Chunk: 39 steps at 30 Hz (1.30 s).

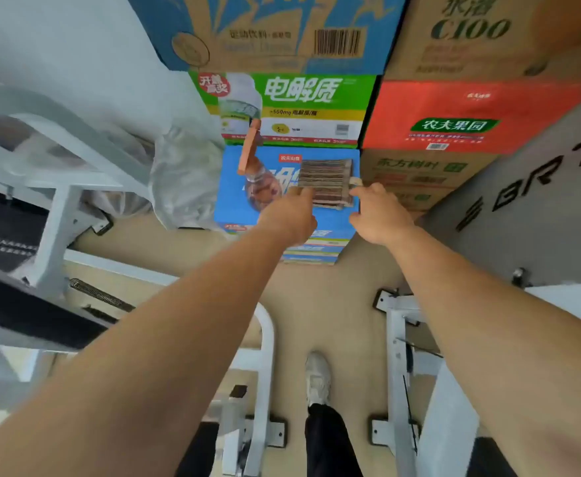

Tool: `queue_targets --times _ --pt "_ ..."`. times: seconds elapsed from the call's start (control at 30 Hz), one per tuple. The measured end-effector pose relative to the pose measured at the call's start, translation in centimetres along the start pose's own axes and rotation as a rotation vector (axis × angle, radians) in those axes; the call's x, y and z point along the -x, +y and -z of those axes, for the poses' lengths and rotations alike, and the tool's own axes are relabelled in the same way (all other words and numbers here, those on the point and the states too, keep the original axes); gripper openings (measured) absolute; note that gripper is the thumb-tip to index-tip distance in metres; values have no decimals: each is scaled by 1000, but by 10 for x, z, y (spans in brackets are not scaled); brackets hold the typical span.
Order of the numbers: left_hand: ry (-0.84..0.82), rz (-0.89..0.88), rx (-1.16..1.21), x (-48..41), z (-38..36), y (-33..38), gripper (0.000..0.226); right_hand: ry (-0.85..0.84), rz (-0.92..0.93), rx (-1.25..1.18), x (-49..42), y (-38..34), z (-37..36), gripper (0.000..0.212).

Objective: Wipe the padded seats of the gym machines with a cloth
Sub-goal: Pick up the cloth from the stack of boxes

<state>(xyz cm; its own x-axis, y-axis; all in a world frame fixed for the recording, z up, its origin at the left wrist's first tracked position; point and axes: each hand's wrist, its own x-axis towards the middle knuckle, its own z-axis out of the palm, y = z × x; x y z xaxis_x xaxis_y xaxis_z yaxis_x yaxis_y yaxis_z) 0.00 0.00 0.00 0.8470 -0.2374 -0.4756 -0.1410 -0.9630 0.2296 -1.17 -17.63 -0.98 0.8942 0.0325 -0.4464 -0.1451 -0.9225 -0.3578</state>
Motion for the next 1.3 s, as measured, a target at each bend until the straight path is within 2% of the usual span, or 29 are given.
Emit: queue_targets --times 0.23,0.37,0.47,0.57,0.7,0.8,0.87,0.97,1.03,1.13,1.3 --pt "106 79 -70 -77 -52 -3 54 69 26 -48 -75 19 -57 45" --pt "194 54 -135 -93 -69 -12 48 207 39 -46 -89 25 -73 25" --pt "242 18 -1 -89 -68 -17 29 258 23 -132 -85 25 -73 11" --pt "257 23 193 -62 -54 -16 26 341 16 -272 -62 19 -65 6" --pt "306 77 440 -3 -30 -11 22 393 -9 -475 -9 -16 -36 13" --pt "167 72 641 50 -10 -7 28 456 26 -629 39 -54 -8 3" --pt "58 39 853 94 5 -7 40 496 101 -700 73 -83 12 7" --pt "19 15 1012 158 20 -22 42 476 215 -749 128 -132 35 9" --pt "74 -20 1004 206 26 -41 45 429 280 -713 172 -171 43 4" --pt "149 -25 872 297 39 -85 43 383 391 -651 248 -240 44 7" --pt "274 31 682 454 57 -192 22 294 545 -592 356 -355 16 11"
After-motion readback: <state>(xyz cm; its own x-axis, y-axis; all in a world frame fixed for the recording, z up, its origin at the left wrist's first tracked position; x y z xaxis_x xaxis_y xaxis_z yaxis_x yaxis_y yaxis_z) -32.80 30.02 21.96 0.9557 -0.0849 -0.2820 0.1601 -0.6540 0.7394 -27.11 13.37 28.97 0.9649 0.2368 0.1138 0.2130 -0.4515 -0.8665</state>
